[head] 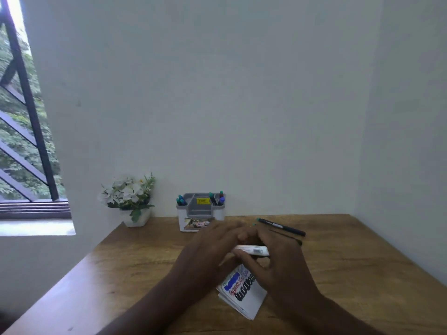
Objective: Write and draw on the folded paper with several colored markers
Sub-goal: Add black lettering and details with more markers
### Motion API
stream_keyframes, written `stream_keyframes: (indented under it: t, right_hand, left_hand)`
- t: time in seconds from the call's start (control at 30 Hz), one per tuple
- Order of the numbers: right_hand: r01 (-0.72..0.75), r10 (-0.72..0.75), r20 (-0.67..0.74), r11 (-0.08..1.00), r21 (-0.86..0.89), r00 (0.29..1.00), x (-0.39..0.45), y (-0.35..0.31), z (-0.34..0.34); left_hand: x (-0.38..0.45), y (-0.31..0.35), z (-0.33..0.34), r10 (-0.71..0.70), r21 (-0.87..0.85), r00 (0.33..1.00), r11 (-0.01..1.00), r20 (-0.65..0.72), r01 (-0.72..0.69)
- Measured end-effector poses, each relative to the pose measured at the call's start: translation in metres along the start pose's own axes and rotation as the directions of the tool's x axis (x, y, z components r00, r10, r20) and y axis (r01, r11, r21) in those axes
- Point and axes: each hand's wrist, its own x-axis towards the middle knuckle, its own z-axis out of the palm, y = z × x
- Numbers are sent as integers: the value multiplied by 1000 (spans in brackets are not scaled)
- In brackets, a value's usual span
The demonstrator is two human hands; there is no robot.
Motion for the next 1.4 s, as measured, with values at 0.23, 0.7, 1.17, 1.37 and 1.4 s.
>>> stream_keyframes:
  t: [0.23, 0.7, 1.17, 1.37, 1.4]
  right_hand:
    - [-66, 66, 11, 998, -7, 998, -2, 17, -1]
    - [-135, 145, 237, 989, -57, 961, 4, 32, 2]
    - [-108, 119, 204, 992, -64, 972, 5, 47, 2]
    - [-146, 162, 43, 954, -262, 986, 16, 78, -17]
    - [-155, 175, 46, 944, -290, 983, 17, 83, -20]
  left_hand:
    - [-1, -26, 8, -196, -102, 961, 979, -196, 179]
    - [108, -124, -17, -427, -216, 841, 903, -334, 373]
    - [100, -134, 5, -584, 272, 783, 734, -214, 622]
    - [41, -94, -26, -351, 240, 880, 869, -321, 434]
    - [29, -85, -27, -346, 226, 895, 882, -282, 413]
